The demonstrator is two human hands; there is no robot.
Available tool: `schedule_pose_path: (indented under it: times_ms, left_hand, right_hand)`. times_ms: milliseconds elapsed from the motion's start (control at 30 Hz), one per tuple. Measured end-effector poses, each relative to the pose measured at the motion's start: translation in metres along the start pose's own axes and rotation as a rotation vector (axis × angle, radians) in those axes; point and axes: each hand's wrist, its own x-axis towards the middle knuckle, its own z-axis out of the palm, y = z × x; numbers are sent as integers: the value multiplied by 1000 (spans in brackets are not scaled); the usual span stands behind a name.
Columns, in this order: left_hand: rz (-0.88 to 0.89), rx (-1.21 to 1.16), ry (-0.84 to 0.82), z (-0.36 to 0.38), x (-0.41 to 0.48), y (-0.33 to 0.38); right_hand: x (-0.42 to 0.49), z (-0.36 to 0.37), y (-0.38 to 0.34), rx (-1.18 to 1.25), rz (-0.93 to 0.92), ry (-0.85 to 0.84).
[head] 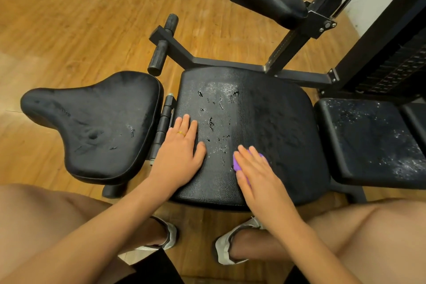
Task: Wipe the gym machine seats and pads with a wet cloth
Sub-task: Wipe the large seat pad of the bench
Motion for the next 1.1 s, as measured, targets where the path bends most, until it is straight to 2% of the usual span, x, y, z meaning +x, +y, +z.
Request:
schedule_pose_path:
  times_ms: [100,367,567,733,1100]
  left_hand:
    - [1,-3,-2,2,2,1]
    - [-7,0,-20,2,1,0]
    - [-2,10,-13,1,1,0]
    - [6,4,-10,4,1,-1]
    - [-9,-25,-32,2,2,0]
  right_hand:
    - [17,-3,8,-1,-15,-25]
    - [141,-13,25,-55,57,96]
    - [85,-9,17,-40,36,92]
    - [61,-6,20,-14,38,17]
    - [219,-33,45,-101,80,87]
